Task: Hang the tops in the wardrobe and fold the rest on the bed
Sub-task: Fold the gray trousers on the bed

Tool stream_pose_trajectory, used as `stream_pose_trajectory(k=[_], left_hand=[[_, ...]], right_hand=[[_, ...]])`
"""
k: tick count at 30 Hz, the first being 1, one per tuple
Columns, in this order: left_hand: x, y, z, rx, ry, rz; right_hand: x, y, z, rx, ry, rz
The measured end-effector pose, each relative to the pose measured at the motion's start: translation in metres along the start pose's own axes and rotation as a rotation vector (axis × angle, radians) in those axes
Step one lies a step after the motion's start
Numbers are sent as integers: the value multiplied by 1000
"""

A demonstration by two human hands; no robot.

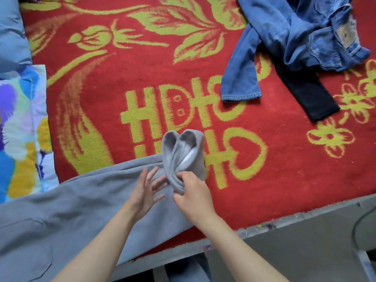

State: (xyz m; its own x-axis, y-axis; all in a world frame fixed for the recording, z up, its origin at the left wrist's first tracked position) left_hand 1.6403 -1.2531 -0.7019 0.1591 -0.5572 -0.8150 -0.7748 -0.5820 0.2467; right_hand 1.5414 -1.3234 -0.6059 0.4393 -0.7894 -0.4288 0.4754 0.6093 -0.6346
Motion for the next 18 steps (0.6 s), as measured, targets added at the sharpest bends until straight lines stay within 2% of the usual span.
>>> stream_pose_trajectory(k=[1,3,6,8,10,13,14,16,17,18], left_hand=[[-8,-4,-15,-156,17,24],[-15,-19,-33,-312,34,-9],[-14,-61,-39,-177,120,-151],[-13,-92,-29,-65,182,-277],[-11,-115,-10,-59,174,-347],[-14,-153,25,24,89,-558],[-18,-164,34,116,78,-634],[-37,-168,29,426,167,-781],[-51,-163,17,661,281,-859],[-60,-143,5,916,431,-866]], right_hand=[[-7,24,18,-47,-55,83],[-19,65,38,-152,-148,220],[-38,115,47,-291,-254,397],[-46,135,37,-302,-282,447],[-43,131,19,-370,-293,314],[-37,106,-21,-451,-151,109],[-35,95,-35,-481,-103,32],[-27,72,-66,-481,49,-76],[-26,69,-87,-436,182,-43],[-24,64,-109,-328,307,-19]])
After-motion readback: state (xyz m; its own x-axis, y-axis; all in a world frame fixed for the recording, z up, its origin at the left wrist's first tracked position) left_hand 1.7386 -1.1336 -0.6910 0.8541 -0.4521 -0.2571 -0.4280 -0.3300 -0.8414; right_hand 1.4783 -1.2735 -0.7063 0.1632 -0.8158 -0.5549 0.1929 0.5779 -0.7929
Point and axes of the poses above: each hand's wrist, its own x-axis towards the middle knuckle, its own y-axis out of the palm, z = x × y, the point moved 10 cm from there along x, towards the middle knuckle, and after that the axes turned 4 degrees about -z, right-handed, at the moved point
